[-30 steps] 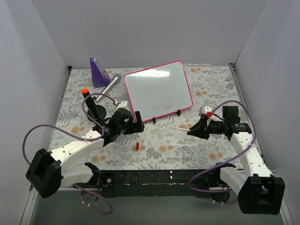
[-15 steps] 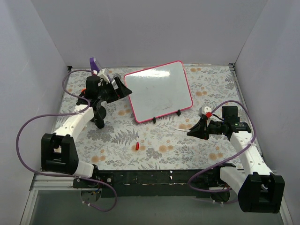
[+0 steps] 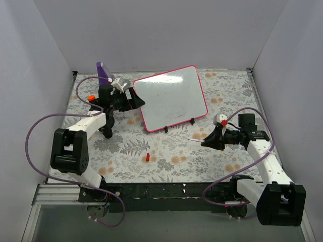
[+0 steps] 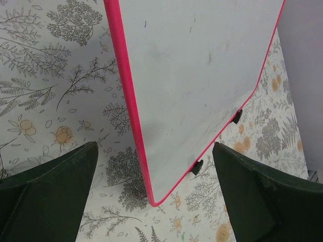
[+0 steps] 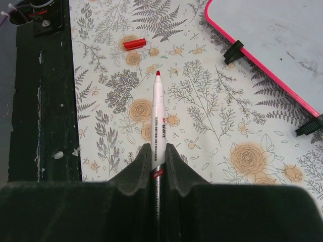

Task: Write a sentence on the whiteboard
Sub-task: Pick up the whiteboard from the whiteboard stand.

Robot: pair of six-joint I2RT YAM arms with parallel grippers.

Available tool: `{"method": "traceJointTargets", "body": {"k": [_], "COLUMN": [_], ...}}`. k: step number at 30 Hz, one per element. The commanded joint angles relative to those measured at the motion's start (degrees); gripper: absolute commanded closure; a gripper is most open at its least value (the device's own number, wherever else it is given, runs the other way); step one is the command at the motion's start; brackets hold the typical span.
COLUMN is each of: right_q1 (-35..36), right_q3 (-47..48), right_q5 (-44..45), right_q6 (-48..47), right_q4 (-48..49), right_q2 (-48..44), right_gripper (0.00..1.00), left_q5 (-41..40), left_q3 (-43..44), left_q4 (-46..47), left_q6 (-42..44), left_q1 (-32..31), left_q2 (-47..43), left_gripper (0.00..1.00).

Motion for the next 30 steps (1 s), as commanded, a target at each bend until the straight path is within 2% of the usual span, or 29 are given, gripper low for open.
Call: {"method": "traceJointTargets", "body": {"k": [1, 6, 10, 16, 25, 27, 28, 30], "right_q1": [-0.23, -0.14, -0.14, -0.14, -0.14, -0.23, -0.14, -0.14], "right_q3": [0.69, 0.69, 0.69, 0.69, 0.6, 0.69, 0.69, 0.78], "right_q5": [-1.42, -1.33, -1.24, -1.16, -0.72, -0.72, -0.72, -0.72], "right_q6": [-1.13, -1.22, -1.31, -1.31, -1.31, -1.31, -1.31, -1.31], "right_q4": [-0.66, -0.66, -0.66, -0.66, -0.49, -0.4, -0.4, -0.4], "right_q2": [0.21, 0.65, 1.0, 1.52, 2.31, 2.4, 2.58, 2.84], "right_gripper": [0.99, 0.99, 0.99, 0.99, 0.99, 0.99, 0.99, 0.99], "left_q5": [4.97, 10.49, 14.72, 19.28, 26.5, 26.94, 27.29, 28.17], "left_q3": [-1.14, 0.88, 1.58, 2.37, 5.27, 5.89, 6.32, 7.21], "left_q4": [9.48, 12.91, 15.99, 20.91, 27.59, 26.99, 26.81, 26.37], "left_q6": [4.79, 4.79, 4.53, 1.64, -1.97, -1.89, -2.15, -2.32], "left_q1": [0.31, 1.02, 1.63, 3.12, 4.18, 4.09, 4.09, 4.09], "left_q2": [2.65, 7.4, 11.0, 14.69, 20.23, 20.67, 21.37, 22.08], "left_gripper": [0.02, 0.03, 0.12, 0.15, 0.35, 0.38, 0.43, 0.48]}}
